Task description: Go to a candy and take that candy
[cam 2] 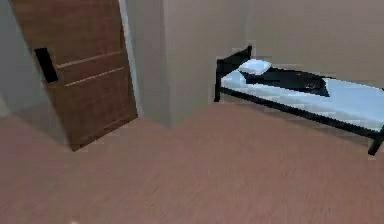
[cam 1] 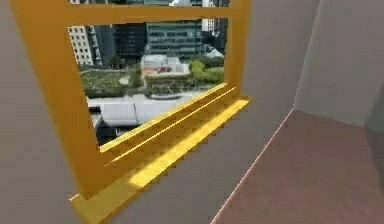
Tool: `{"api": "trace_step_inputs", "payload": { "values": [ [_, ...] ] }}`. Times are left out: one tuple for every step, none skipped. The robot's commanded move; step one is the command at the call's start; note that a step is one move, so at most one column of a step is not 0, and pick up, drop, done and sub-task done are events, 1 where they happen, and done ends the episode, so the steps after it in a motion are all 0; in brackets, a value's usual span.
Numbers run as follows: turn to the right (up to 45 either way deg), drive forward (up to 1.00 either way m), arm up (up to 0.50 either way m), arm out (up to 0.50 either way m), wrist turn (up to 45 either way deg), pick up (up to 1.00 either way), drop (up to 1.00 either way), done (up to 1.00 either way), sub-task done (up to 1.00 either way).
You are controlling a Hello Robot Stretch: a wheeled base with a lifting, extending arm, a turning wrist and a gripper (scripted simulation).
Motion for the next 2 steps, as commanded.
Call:
{"api": "trace_step_inputs", "payload": {
  "values": [
    [-45.0,0.0,0.0,0.0,0.0,0.0,0.0,0.0,0.0],
    [-45.0,0.0,0.0,0.0,0.0,0.0,0.0,0.0,0.0]
  ]
}}
